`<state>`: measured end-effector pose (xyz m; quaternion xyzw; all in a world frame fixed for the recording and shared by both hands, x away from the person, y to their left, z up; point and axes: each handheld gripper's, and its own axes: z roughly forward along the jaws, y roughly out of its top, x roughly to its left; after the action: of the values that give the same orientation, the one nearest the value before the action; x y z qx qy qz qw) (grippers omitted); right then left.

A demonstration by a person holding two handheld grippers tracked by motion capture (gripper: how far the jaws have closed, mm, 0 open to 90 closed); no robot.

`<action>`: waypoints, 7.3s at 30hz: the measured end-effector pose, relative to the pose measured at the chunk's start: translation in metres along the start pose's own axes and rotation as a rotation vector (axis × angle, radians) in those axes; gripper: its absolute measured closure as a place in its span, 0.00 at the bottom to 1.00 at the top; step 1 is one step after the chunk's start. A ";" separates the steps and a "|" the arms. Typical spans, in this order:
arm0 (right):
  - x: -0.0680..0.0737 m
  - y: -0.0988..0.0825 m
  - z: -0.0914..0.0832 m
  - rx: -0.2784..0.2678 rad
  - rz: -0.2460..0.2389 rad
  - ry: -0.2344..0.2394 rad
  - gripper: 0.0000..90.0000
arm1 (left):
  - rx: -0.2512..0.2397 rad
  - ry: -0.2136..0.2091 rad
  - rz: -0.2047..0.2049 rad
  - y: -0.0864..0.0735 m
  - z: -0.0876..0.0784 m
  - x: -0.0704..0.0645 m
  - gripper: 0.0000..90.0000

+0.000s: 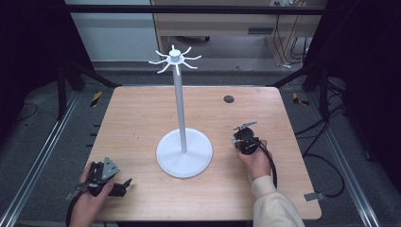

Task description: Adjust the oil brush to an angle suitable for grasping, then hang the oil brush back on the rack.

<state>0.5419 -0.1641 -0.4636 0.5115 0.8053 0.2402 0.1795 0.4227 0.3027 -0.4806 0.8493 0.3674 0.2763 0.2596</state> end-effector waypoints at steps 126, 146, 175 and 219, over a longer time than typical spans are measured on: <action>0.024 0.065 -0.174 -0.554 -0.090 0.241 0.92 | -0.012 0.011 -0.017 -0.002 -0.002 0.002 0.03; 0.029 0.060 -0.194 -0.661 -0.092 0.278 0.92 | -0.019 0.008 -0.020 -0.001 -0.002 0.002 0.03; 0.036 0.058 -0.214 -0.754 -0.117 0.310 0.92 | -0.020 0.007 -0.019 -0.001 -0.002 0.002 0.03; 0.057 0.058 -0.225 -0.804 -0.193 0.373 0.92 | -0.021 0.007 -0.019 -0.001 -0.002 0.002 0.03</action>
<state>0.4405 -0.1368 -0.2489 0.2717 0.7106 0.6041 0.2372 0.4217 0.3057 -0.4792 0.8420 0.3734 0.2807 0.2698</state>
